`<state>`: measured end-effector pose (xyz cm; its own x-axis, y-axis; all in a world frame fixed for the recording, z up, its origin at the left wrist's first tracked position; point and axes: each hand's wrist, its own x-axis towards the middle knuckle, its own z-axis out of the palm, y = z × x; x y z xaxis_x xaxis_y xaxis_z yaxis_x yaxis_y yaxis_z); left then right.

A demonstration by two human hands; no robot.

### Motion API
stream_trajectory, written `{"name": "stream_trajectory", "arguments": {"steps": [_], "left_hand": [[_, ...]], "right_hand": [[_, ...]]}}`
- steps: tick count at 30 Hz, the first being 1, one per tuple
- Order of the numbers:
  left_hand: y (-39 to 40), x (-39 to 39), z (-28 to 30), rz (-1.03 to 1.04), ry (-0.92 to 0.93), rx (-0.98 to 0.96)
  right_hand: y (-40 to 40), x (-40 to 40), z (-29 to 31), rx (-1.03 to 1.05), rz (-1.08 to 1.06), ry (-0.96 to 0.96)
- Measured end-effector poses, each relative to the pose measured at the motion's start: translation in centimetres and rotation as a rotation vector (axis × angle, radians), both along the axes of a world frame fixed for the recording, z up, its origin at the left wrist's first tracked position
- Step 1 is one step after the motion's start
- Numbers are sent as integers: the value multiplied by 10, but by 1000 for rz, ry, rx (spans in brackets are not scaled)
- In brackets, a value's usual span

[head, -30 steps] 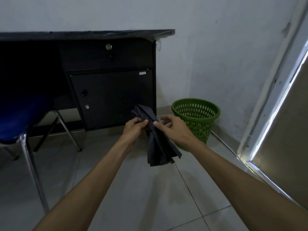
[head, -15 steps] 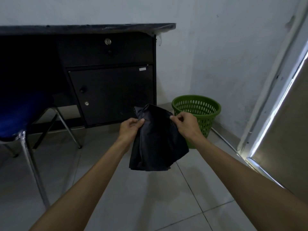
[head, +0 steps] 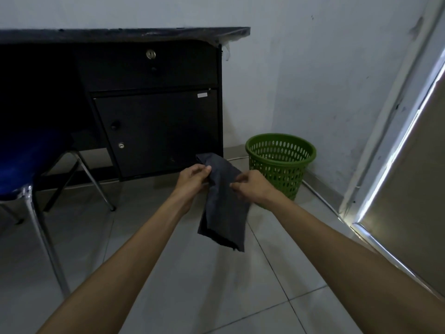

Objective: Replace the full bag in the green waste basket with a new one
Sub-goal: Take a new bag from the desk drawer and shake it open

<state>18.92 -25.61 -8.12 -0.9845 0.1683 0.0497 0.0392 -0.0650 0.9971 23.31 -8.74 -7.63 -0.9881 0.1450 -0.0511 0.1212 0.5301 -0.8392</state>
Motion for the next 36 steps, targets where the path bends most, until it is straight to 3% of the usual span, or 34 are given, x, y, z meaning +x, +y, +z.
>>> {"name": "stream_trajectory", "arguments": {"steps": [5, 9, 11, 14, 19, 22, 26, 30, 36], "left_hand": [[-5, 2, 2, 5, -4, 17], [-4, 0, 2, 88, -12, 21], [-5, -3, 0, 114, -28, 46], [-7, 3, 3, 84, -41, 16], [-4, 23, 9, -173, 78, -329], [-5, 24, 11, -352, 134, -458], [-4, 22, 11, -431, 208, -603], [-1, 19, 5, -399, 324, -601], [-5, 10, 1, -187, 239, -462]], "right_hand": [[-5, 12, 11, -252, 223, -202], [-17, 18, 18, -83, 312, -210], [-20, 16, 16, -32, 290, -130], [-15, 13, 15, -160, 210, -85], [-5, 9, 17, -473, 49, -82], [1, 8, 15, -573, -28, -84], [5, 9, 15, -653, -104, -113], [10, 10, 15, -668, -158, -112], [22, 14, 11, -667, -269, -82]]}}
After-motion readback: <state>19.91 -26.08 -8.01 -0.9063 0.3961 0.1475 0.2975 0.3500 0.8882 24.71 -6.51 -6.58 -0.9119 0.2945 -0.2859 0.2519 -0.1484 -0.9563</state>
